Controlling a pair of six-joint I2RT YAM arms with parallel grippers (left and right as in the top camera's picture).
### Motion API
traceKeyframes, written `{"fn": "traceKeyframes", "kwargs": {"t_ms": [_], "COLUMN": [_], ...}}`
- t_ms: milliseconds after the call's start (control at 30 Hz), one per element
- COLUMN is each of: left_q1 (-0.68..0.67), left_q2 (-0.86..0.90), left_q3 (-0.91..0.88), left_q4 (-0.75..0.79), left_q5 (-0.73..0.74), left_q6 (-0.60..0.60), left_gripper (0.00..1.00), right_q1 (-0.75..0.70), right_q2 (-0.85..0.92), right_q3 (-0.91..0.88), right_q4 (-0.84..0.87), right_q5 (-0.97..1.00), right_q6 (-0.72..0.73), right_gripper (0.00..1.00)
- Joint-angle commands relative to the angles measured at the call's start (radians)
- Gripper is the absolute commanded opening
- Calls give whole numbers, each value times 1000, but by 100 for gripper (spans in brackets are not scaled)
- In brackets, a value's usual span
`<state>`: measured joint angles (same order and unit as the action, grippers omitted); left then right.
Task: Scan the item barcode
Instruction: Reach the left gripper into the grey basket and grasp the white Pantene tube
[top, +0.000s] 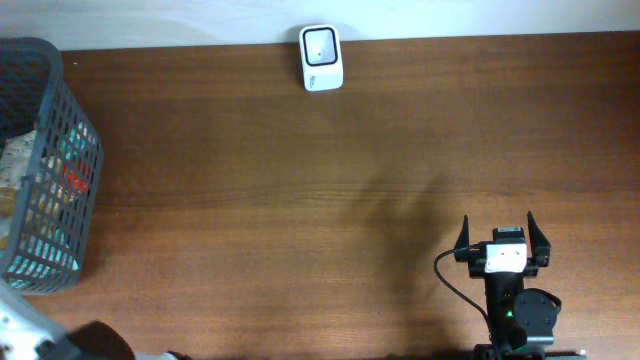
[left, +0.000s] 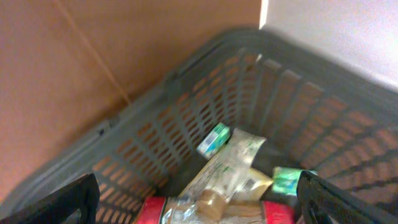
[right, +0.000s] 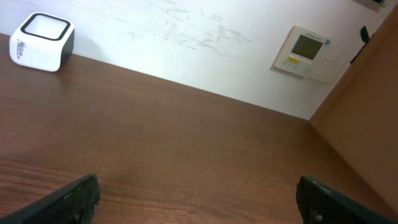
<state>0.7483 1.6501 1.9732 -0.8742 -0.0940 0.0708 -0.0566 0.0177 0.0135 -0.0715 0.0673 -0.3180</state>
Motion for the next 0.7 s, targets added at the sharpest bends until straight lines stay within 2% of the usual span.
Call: {"fn": "traceKeyframes", "kwargs": {"t_ms": [0,300,467,633,667], "left_q1": [38,39,39,26,22], "left_q2": [126,446,573,642,650], "left_q3": [11,11,11,10,10], "left_q4": [-24,44,117,103,97], "left_q5": [0,13,156,233,232], "left_q6": [-10,206,261,260,260], "left_gripper": [99,99,100,84,77], "right_q1": [-3,-3,-3,-3,-3], "right_q2": [-5,-5,-5,-5,-5], "right_q3": [-8,-8,-8,-8,-8], "right_q4": [-2,-2,-2,-2,-2], "right_q5": [16,16,16,16,16], "right_q6": [-4,-4,-4,-4,-4], "right_gripper": [99,99,99,99,99]}}
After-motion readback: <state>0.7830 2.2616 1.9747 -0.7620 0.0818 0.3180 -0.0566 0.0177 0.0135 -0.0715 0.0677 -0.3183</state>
